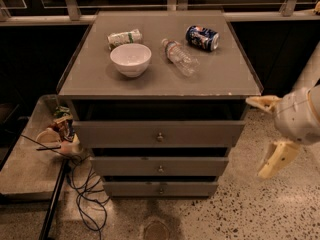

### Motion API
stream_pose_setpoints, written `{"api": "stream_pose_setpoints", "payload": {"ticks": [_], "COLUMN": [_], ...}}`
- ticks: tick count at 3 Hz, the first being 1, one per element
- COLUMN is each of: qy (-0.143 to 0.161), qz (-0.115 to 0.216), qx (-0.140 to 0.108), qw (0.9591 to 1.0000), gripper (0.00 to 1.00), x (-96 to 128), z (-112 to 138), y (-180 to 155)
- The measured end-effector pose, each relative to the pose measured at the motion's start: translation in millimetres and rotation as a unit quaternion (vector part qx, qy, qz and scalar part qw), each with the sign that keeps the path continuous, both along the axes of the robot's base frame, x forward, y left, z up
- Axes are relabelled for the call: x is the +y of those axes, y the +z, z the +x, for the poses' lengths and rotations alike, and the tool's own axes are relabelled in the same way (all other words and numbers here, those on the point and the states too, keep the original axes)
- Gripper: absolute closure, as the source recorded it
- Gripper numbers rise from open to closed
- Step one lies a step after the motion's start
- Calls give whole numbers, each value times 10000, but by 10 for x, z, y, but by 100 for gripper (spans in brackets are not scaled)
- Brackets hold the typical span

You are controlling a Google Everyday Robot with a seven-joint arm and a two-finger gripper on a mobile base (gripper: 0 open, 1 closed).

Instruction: Open middle drawer

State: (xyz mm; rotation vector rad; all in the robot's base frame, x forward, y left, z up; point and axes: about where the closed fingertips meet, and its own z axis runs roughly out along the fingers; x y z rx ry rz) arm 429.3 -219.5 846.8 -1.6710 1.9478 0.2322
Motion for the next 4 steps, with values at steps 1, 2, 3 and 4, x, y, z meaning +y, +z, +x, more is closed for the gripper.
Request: {"api": "stream_pose_setpoints", "payload": {"ticks": [1,2,3,4], "qy": [188,181,138,164], "qz": [-93,-92,-106,124], "qx": [146,154,318,400], "qw": [9997,9997,9993,9990], "gripper": [0,0,0,0], "x": [159,166,203,241], "z": [-185,-184,-82,29], "y": [-583,-591,-854,-1221]}}
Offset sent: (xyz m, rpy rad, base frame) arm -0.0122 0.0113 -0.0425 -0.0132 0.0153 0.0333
